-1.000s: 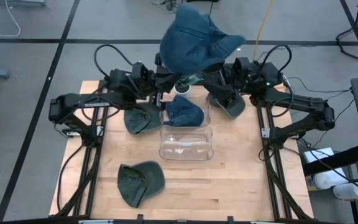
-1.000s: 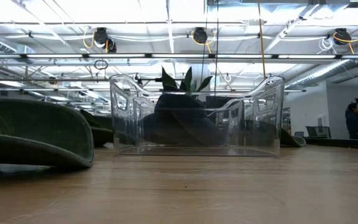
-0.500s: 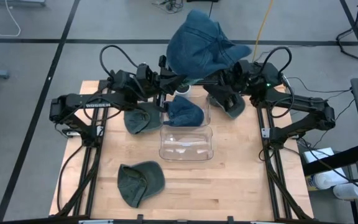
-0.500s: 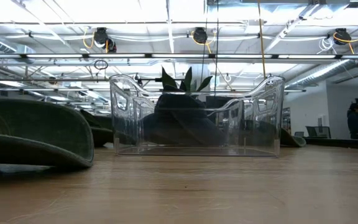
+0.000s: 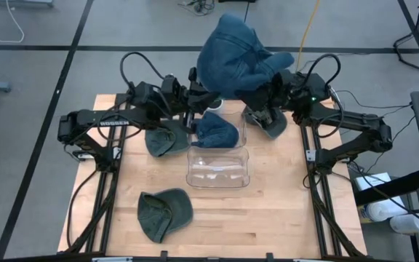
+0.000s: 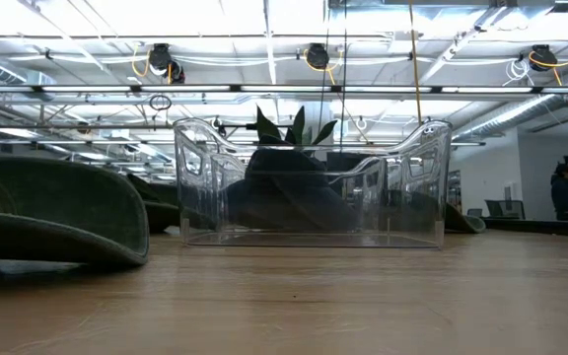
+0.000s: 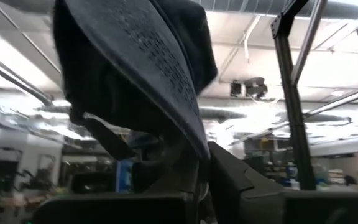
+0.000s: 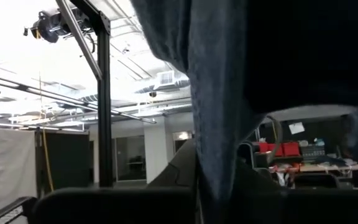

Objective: Pick & Place hat
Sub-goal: Put the blue cap into the top transparent bin

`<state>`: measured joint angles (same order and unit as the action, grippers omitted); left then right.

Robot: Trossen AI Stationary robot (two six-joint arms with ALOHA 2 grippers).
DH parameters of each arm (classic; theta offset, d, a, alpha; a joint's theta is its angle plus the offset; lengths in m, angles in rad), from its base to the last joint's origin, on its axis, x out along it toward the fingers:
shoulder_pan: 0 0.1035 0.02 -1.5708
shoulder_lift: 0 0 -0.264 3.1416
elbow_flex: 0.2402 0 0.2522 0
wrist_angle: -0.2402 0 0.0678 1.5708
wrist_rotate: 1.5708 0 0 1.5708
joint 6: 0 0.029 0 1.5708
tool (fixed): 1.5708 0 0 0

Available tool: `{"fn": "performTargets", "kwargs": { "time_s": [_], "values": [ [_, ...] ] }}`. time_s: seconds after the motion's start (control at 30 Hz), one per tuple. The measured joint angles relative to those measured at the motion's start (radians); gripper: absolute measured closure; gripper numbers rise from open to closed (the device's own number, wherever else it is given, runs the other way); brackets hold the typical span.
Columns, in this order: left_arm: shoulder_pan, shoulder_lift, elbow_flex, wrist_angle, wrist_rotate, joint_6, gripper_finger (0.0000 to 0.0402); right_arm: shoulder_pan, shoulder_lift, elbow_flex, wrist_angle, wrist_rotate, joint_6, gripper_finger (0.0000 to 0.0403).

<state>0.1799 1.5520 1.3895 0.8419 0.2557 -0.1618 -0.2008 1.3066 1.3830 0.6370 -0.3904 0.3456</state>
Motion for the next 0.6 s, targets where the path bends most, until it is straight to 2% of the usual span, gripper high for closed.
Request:
{"fn": "performTargets", "kwargs": {
  "time_s": [0.2,0.43,0.6],
  "values": [
    [0.006,-0.013,0.000,-0.125,0.031,-0.123,0.0329,-0.015,-0.061,0.000,-0.116,-0.005,0.035,0.0401],
    [0.014,-0.072,-0.004,-0.411,0.004,-0.133,0.0248,-0.044,-0.196,0.003,-0.387,-0.042,0.046,0.0402],
    [0.014,-0.124,-0.004,-0.556,-0.002,-0.139,0.0191,-0.080,-0.269,0.002,-0.598,-0.105,0.137,0.0402]
  ]
}}
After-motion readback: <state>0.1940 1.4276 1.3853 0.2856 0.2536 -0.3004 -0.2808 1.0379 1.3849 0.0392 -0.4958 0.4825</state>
